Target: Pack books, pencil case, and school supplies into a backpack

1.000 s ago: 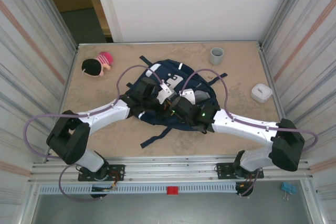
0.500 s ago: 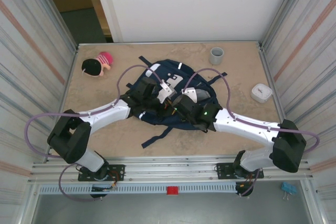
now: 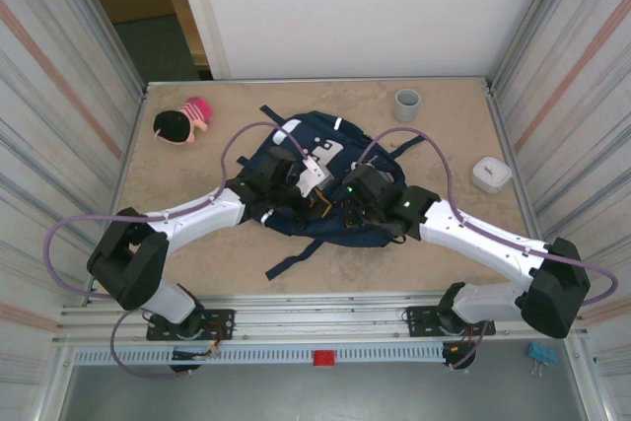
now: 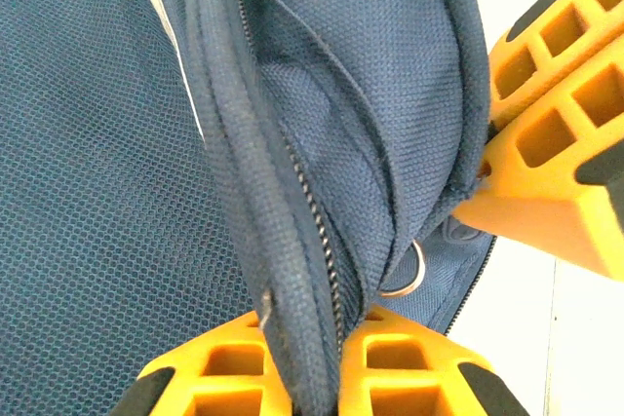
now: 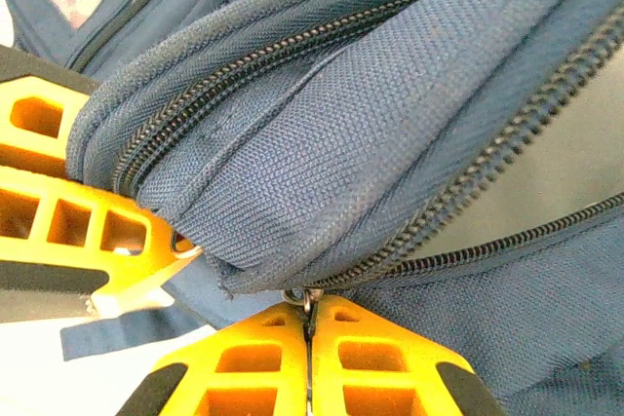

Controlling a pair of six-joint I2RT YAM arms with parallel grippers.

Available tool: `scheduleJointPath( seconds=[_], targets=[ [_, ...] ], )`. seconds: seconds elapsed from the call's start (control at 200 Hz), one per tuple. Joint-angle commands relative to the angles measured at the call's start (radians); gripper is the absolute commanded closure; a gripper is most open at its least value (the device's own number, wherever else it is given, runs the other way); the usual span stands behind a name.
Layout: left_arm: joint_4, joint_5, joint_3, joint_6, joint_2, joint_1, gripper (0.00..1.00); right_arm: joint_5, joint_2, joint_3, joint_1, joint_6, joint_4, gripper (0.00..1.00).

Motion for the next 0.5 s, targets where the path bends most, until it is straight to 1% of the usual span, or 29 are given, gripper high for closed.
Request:
scheduleJointPath(
  seconds=[0.0,0.145,0.21,0.256,0.371,0.496],
  targets=[
    [-0.14,-0.082,0.021,0.043,-0.003,0.011,1.0,-0.132,-0.048,0.042,-0.057,-0.046,-0.13,0.96],
    [-0.135,-0.078,0.015,0.078,0.0,0.01,1.0,-0.295,-0.053,0.049,-0.113,-0.056,-0.161,0.97],
    [-0.133,-0.088,0.013,0.083,0.002,0.011,1.0,-0.34,-0.049,0.054,-0.13,-0.057,-0.178,0.98],
    [-0.142,-0.099,0.016,0.09,0.005,0.01,1.0,-0.33,-0.044,0.061,-0.135,-0.066,-0.198,0.98],
    [-0.173,-0.114,0.023,0.122,0.009,0.01,1.0,-0.237,-0.033,0.062,-0.148,-0.097,-0.264,0.99],
    [-0.203,-0.151,0.012,0.177,-0.006,0.01,1.0,-0.196,-0.028,0.044,-0.187,-0.142,-0.3,1.0]
  ],
)
